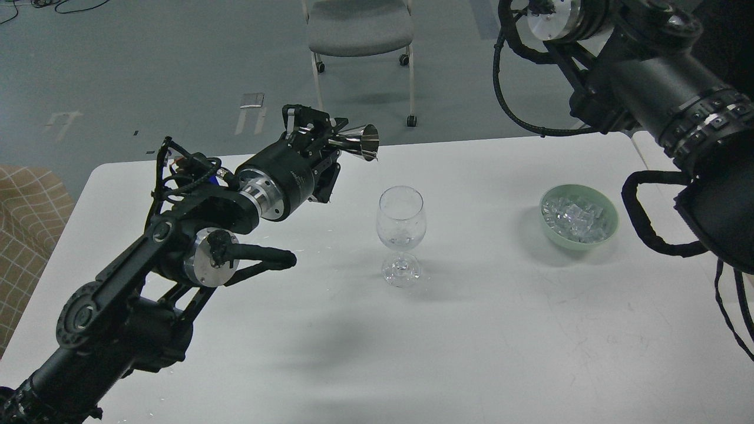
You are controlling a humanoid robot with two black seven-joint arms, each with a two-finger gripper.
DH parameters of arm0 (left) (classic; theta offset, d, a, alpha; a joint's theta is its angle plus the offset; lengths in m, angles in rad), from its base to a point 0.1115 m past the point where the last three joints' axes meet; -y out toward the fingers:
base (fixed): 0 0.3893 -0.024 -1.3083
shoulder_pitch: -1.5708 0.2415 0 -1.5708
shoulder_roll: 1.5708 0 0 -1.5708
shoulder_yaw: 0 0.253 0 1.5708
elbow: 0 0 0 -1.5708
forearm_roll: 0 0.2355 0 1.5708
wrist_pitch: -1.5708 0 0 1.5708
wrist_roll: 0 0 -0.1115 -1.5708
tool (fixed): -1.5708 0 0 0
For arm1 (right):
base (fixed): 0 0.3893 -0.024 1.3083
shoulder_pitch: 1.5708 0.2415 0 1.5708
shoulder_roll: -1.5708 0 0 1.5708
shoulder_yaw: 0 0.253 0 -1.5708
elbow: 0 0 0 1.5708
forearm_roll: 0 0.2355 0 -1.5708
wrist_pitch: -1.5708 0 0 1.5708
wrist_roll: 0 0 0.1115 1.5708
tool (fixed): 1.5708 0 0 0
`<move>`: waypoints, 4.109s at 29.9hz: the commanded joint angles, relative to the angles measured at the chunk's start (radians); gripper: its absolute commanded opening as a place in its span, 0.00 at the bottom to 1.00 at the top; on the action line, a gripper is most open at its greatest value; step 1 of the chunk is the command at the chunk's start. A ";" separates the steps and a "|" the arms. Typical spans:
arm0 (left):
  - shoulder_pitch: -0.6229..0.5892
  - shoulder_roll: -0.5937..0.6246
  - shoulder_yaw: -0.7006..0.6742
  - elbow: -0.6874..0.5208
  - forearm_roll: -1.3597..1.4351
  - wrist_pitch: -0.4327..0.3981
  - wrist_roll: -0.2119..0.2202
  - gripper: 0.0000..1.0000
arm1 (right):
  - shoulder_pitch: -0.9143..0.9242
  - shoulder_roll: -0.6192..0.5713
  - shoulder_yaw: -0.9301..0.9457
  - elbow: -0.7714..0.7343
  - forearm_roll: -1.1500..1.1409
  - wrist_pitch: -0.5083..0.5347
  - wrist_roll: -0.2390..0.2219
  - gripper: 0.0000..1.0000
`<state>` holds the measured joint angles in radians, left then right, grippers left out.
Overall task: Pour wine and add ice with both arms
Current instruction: 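Hold the jigger tipped above the glass to pour, left gripper, then turn the jigger upright and lower it back to its spot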
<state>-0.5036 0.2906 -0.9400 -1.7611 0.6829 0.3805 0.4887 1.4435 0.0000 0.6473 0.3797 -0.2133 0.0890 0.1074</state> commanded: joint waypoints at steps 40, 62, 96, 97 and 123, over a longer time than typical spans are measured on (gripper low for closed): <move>-0.256 0.205 0.265 -0.001 0.053 -0.041 0.000 0.00 | -0.002 0.000 -0.003 -0.001 0.000 0.003 0.000 1.00; 0.000 0.075 -0.249 0.000 -0.322 -0.043 0.000 0.00 | -0.015 0.000 -0.002 0.010 0.005 0.020 -0.005 1.00; 0.390 -0.130 -0.772 0.455 -0.678 -0.767 0.000 0.07 | -0.489 -0.385 0.104 0.254 0.055 0.400 0.148 1.00; 0.390 -0.126 -0.772 0.465 -0.678 -0.776 0.000 0.08 | -0.495 -0.385 0.104 0.251 0.054 0.400 0.162 1.00; 0.442 -0.136 -0.790 0.609 -0.674 -0.833 0.000 0.12 | -0.523 -0.336 0.095 0.226 -0.100 0.400 0.281 1.00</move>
<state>-0.0646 0.1587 -1.7304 -1.1687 0.0089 -0.4524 0.4887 0.9204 -0.3404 0.7429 0.6057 -0.3122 0.4889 0.3881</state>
